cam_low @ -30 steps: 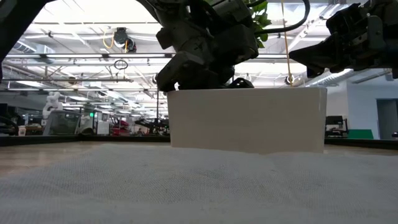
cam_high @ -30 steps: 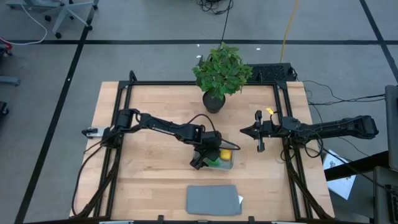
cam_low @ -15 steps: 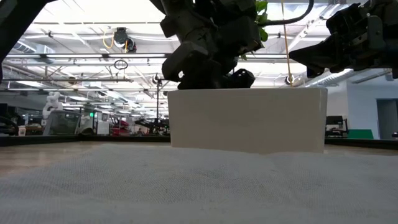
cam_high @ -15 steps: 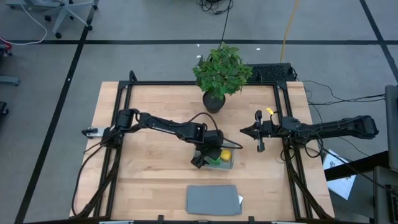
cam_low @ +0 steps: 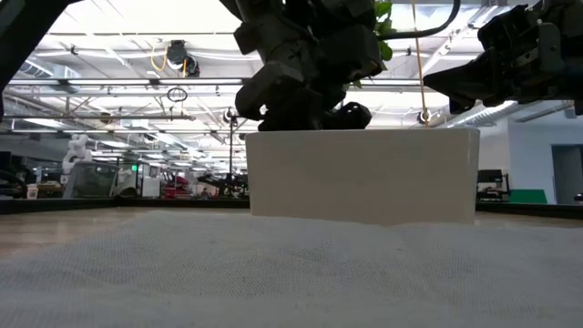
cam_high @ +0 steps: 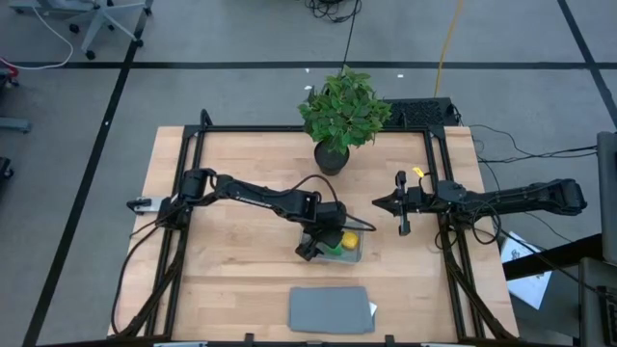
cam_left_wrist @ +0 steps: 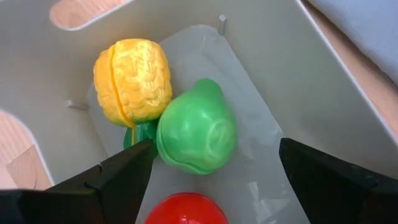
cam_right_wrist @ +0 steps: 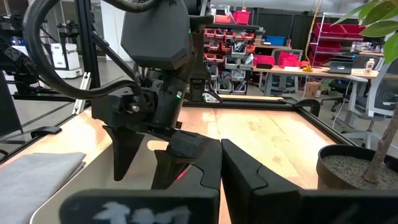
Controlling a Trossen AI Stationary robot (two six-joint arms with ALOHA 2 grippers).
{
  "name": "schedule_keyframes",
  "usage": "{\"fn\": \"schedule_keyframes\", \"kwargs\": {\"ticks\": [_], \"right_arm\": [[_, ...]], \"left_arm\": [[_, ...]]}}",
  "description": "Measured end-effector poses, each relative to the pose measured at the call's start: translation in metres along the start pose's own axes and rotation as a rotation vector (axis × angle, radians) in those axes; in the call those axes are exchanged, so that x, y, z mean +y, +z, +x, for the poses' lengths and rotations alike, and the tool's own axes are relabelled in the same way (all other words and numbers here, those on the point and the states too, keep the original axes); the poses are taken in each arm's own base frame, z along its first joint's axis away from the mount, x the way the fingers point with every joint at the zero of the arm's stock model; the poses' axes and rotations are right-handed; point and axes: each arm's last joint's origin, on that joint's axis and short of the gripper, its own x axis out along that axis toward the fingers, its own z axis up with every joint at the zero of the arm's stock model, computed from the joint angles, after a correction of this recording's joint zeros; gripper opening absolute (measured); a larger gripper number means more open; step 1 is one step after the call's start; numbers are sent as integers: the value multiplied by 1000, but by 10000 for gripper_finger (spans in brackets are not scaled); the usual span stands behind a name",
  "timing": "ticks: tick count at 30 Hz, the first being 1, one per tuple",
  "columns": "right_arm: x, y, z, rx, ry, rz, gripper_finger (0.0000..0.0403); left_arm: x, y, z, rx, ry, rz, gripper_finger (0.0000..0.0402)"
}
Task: Pick and placing Produce into tupperware
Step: Adjust the basket
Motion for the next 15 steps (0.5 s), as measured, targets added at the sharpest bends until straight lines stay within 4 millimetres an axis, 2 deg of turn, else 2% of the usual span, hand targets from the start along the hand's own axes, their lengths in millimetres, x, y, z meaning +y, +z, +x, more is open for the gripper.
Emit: {"fn": "schedule_keyframes", "kwargs": {"ticks": [6, 15], "right_arm": [[0, 0, 0, 0, 0, -1, 0], [0, 0, 0, -1, 0, -2, 0]], "left_arm": [[-1, 4, -7, -15, 17, 21, 349], [-4, 17, -43, -85, 71, 53, 349]]}}
